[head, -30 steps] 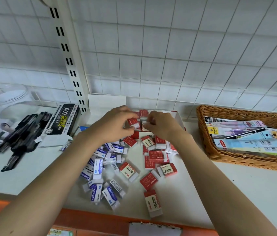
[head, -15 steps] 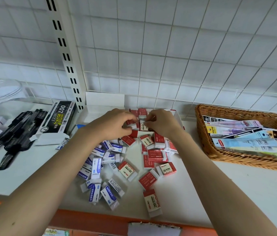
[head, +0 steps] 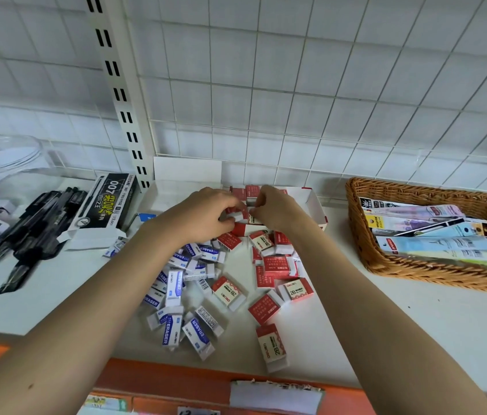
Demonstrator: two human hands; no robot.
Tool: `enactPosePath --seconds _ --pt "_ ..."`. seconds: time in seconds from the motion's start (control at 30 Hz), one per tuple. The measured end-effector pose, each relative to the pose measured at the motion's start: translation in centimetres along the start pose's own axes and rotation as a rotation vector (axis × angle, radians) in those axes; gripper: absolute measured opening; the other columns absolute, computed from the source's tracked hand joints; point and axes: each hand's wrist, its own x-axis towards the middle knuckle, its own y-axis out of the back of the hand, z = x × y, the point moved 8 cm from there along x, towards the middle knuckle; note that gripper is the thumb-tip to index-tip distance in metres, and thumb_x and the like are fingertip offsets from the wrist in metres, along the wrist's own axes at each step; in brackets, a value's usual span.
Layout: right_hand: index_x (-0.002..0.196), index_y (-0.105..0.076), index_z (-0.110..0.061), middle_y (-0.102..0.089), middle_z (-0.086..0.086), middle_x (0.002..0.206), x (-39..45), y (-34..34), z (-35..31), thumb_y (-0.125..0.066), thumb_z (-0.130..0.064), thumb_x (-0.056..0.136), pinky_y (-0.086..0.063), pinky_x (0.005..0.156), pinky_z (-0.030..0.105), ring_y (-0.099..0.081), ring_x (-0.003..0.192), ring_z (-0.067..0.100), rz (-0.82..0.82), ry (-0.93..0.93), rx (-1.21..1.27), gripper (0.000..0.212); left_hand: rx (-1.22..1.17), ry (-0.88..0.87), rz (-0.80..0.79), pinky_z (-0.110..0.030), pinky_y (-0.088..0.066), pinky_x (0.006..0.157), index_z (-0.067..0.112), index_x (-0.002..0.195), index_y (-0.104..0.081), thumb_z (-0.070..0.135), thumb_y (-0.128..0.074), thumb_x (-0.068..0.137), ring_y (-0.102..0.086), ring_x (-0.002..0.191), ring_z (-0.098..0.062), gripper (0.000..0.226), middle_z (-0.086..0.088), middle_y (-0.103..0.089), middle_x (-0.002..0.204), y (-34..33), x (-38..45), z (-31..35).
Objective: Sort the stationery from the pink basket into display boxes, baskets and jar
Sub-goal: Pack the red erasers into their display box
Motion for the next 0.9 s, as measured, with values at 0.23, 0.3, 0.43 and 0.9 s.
enactPosePath --seconds 0.23,0.3,0.43,0.9 --pt "0.089 -0.050 -0.011 -0.051 -0.001 0.075 0.2 0.6 0.3 -0.058 -0.014 0.091 -0.041 0.060 0.023 -0.047 0.065 0.010 -0.064 -0.034 0.182 0.009 -0.003 0.002 -0.011 -0.039 -0.045 0.090 0.020 0.126 -0.058 0.015 -0.056 0.089 -0.056 0.105 -0.019 0.037 0.000 -0.061 0.120 0.0 0.0 0.2" --pt "0.084 -0.058 -0.003 -0.057 0.006 0.070 0.6 0.8 0.9 -0.063 -0.015 0.088 -0.048 0.071 0.034 -0.052 0.066 0.018 -0.058 -0.086 0.259 0.013 -0.007 0.003 -0.014 -0.039 -0.045 0.091 0.019 0.126 -0.058 0.015 -0.056 0.090 -0.056 0.106 -0.019 0.037 0.000 -0.060 0.122 0.0 0.0 0.1" --pt "0.074 -0.062 -0.004 -0.058 0.003 0.063 1.0 1.1 1.6 -0.067 -0.021 0.085 -0.043 0.069 0.029 -0.052 0.064 0.018 -0.029 -0.141 0.143 0.020 0.002 0.002 -0.022 -0.037 -0.044 0.093 0.019 0.127 -0.057 0.016 -0.055 0.090 -0.054 0.110 -0.018 0.037 0.000 -0.059 0.126 0.1 0.0 0.2" --pt "0.104 -0.069 -0.004 -0.069 0.010 0.100 0.8 1.1 -0.2 -0.058 -0.013 0.088 -0.047 0.067 0.024 -0.063 0.092 0.022 0.011 0.037 -0.181 0.021 -0.005 -0.002 -0.015 -0.031 -0.044 0.092 0.018 0.127 -0.058 0.017 -0.057 0.090 -0.055 0.110 -0.016 0.037 0.000 -0.058 0.127 0.2 0.2 0.1"
